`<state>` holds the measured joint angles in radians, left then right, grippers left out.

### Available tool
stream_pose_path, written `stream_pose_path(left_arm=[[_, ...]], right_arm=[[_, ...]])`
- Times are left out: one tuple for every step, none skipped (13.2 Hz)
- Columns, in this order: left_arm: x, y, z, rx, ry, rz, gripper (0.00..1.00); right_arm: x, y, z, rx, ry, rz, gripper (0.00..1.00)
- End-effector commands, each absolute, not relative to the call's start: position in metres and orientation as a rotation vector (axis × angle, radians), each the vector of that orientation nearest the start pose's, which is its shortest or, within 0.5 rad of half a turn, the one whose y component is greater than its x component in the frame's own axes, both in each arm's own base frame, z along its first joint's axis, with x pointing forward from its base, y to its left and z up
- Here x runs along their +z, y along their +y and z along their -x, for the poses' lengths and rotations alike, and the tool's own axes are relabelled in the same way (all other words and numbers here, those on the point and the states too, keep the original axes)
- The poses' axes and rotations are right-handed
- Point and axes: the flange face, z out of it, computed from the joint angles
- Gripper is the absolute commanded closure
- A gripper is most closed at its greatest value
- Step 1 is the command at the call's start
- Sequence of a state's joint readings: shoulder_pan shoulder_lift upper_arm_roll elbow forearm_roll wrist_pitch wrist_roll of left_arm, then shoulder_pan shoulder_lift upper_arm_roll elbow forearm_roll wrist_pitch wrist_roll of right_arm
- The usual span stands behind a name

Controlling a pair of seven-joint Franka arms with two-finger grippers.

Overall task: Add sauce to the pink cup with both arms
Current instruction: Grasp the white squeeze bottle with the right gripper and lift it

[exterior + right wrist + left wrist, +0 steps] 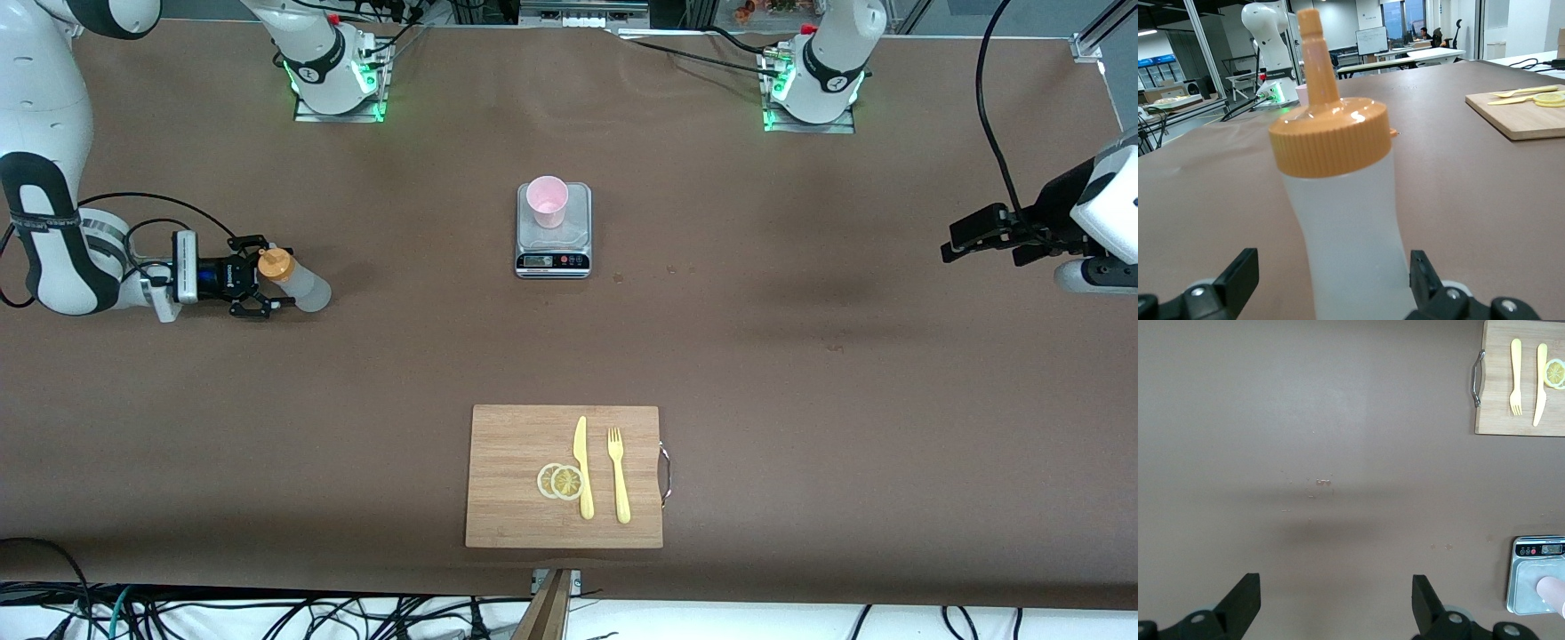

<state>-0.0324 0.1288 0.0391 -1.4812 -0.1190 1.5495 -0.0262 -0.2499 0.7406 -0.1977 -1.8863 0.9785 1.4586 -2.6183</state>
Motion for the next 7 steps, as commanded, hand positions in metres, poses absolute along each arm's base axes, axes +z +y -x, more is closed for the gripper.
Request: stream_pose_path(left_arm=[[0.596,-0.011,-0.595,0.107,-0.010,3.227,0.00],[0.595,-0.011,-0.596,0.109,-0.008,3.227,0.00],[0.598,-0.011,-0.597,0.097,-0.007,3.228,0.00],[0.598,-0.012,-0.597,0.097,-0.005,3.226,0.00],[0.599,-0.012,-0.597,0.094,-0.004,3.226,0.00],[0.599,-0.013,-0.597,0.094,-0.002,3.226,0.00],[0.599,-0.013,-0.597,0.094,-0.002,3.226,0.00]], right_arm=[[0.111,-0.126,-0.507,-0.856,-1.382,1.314,0.00],[0.111,-0.124,-0.509,-0.871,-1.375,1.315,0.00],[0.107,-0.121,-0.510,-0.868,-1.373,1.313,0.00],[0.105,-0.118,-0.514,-0.865,-1.380,1.306,0.00],[0.105,-0.114,-0.518,-0.871,-1.383,1.302,0.00],[0.105,-0.111,-0.519,-0.870,-1.383,1.300,0.00],[0.105,-0.108,-0.520,-0.867,-1.382,1.298,0.00]])
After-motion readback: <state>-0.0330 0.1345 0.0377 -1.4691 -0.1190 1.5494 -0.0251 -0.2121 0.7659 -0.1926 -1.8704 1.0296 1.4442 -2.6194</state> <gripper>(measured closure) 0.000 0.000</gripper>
